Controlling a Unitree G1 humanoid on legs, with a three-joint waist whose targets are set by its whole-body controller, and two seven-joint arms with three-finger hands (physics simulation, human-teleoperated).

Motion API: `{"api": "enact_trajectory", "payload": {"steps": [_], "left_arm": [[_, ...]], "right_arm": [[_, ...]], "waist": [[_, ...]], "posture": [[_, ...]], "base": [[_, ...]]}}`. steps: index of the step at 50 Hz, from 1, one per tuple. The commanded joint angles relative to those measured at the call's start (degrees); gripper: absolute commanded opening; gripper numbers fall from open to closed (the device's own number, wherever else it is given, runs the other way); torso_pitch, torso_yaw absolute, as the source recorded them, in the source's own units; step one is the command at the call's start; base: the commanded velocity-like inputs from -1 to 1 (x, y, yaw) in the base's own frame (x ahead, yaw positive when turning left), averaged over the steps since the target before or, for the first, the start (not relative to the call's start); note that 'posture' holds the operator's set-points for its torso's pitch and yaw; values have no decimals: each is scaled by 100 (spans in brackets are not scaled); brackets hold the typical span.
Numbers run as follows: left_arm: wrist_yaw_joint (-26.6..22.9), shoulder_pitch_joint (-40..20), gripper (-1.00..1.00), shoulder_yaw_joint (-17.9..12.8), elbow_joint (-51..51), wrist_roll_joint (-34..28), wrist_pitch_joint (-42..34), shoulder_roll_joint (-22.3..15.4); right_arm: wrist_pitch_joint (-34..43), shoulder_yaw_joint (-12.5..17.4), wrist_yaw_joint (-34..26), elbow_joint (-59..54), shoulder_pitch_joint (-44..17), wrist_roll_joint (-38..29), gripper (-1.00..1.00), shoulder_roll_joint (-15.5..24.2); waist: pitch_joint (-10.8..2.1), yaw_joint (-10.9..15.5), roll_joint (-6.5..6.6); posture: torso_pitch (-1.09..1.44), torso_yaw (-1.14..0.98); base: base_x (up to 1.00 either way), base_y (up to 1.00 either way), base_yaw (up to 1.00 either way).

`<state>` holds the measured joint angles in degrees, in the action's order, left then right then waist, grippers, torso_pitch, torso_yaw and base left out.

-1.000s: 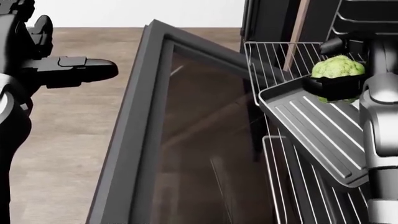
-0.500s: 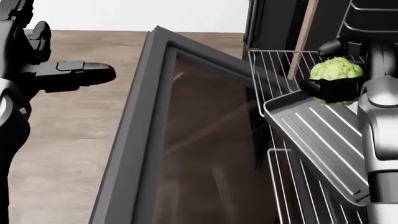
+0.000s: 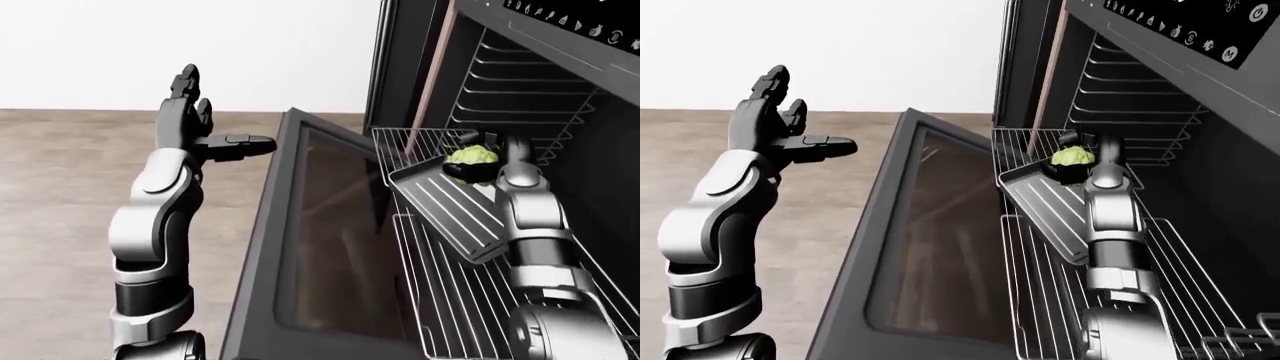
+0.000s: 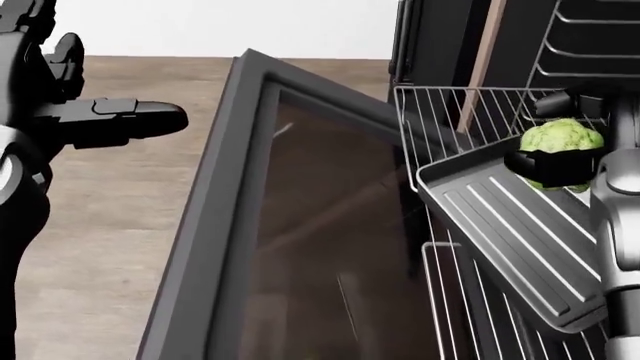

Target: Place the broccoli on the rack of the oven.

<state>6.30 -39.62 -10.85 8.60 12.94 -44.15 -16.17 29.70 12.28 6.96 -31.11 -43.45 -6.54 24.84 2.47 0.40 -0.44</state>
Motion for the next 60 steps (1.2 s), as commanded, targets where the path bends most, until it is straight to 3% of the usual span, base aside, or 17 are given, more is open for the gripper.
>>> {"api": "enact_trajectory", "payload": {"steps": [1, 33, 43, 60], "left_arm": [[1, -190, 100, -44, 234, -3, 166, -60], [-50, -28, 100, -69, 94, -18, 386, -55], [-73, 4, 100, -122, 89, 9, 406, -103], [-102, 113, 100, -98, 28, -24, 547, -58]], "right_arm": [[-280, 44, 62, 222, -275, -50, -100, 131], [-1868, -230, 626, -2679, -1417, -227, -100, 251], [-1979, -278, 754, -3087, -1741, -290, -100, 233], [-2156, -318, 911, -3380, -1758, -376, -100, 196]], "waist": [[-179, 3, -25], [-254, -6, 6], [-287, -6, 9], [-296, 5, 6]], "posture": [[0, 0], [0, 0], [0, 0], [0, 0]], "base": [[0, 0, 0], [0, 0, 0], [0, 0, 0], [0, 0, 0]]}}
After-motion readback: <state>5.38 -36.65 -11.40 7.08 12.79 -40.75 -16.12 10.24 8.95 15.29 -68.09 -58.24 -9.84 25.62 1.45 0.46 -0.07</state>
